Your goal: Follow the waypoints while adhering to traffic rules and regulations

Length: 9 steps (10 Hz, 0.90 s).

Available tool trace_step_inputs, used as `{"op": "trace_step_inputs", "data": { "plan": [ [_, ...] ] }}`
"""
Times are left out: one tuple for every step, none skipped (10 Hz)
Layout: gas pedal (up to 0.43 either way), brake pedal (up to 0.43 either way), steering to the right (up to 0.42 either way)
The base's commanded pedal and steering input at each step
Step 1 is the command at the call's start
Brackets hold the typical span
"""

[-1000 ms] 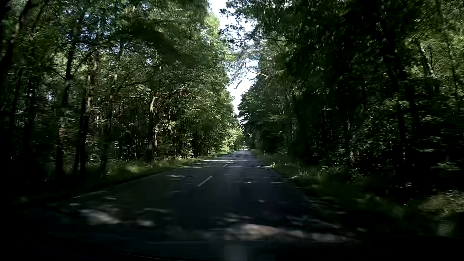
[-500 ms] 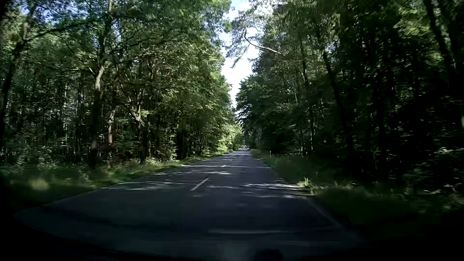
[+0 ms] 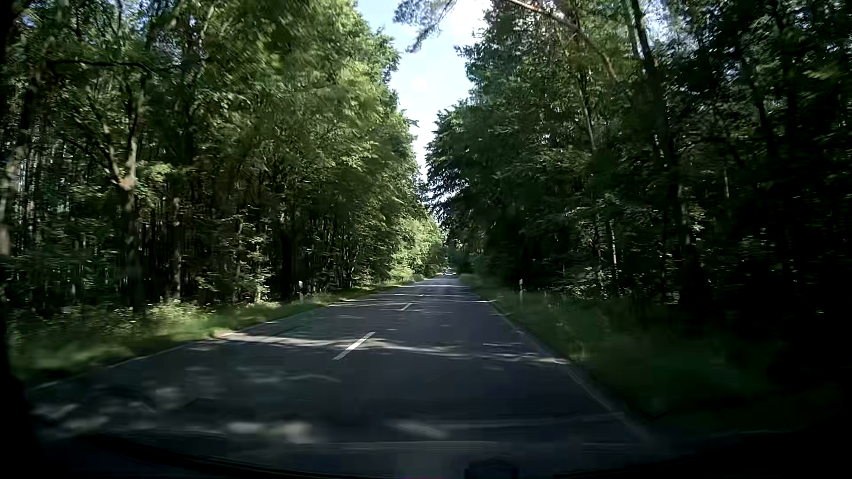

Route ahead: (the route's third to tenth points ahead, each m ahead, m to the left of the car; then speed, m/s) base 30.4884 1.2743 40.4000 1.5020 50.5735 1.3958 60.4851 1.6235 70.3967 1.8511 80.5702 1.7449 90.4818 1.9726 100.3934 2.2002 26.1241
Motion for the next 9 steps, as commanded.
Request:
{"op": "trace_step_inputs", "data": {
  "plan": [
    [0.039, 0.030, -0.001],
    [0.039, 0.030, -0.001],
    [0.039, 0.030, -0.001],
    [0.039, 0.030, -0.001],
    [0.039, 0.030, -0.001],
    [0.039, 0.030, 0.000],
    [0.039, 0.030, -0.001],
    [0.039, 0.030, -0.001],
    [0.039, 0.030, 0.000]
  ]
}}
